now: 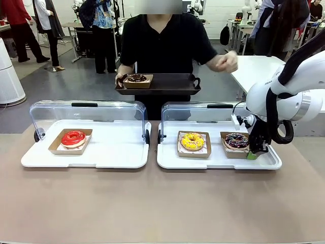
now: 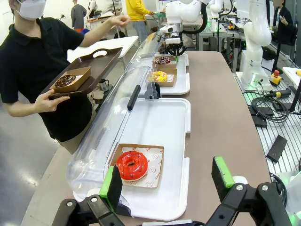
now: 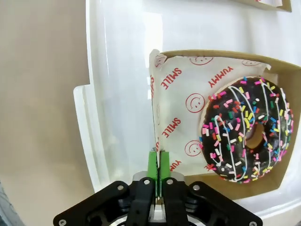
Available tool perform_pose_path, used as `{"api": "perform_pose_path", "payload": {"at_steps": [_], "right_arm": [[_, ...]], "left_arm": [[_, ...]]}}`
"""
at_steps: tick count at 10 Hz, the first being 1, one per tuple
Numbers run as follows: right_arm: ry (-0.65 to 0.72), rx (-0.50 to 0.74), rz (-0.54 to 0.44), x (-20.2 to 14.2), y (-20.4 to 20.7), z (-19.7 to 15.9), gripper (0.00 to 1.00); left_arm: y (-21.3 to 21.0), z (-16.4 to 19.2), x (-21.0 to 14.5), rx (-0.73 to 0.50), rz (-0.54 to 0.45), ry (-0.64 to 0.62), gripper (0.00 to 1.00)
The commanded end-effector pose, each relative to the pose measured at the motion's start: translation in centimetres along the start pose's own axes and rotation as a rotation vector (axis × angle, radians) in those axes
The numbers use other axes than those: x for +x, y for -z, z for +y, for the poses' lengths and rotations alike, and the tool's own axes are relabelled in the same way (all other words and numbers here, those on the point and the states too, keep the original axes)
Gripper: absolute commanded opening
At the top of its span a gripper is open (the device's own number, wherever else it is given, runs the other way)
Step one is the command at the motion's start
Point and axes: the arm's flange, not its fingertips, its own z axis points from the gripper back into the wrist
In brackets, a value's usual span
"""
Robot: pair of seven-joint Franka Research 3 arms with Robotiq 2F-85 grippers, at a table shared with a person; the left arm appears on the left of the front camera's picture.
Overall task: Provide the desired donut to the person.
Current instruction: Pick up and lift the Paper togo box containing the Donut pointed at by the person.
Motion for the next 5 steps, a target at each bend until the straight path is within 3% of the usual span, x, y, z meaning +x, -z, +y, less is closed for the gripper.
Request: {"api": "perform_pose_path", "payload": {"at_steps": [1, 3, 5], "right_arm": [[-0.029, -0.011, 0.005, -0.2, 0.5, -0.1, 0.00], [-0.041, -0.019, 0.022, 0.2, 0.0, 1.2, 0.00], [0.055, -0.038, 0.101, 2.8, -2.9, 5.0, 0.00]], "left_arm": [[-0.1, 0.0, 0.1, 0.010, 0.006, -0.008, 1.00], [-0.1, 0.0, 0.1, 0.010, 0.006, -0.008, 1.00], [-0.1, 0.0, 0.1, 0.010, 0.006, -0.008, 1.00]]}}
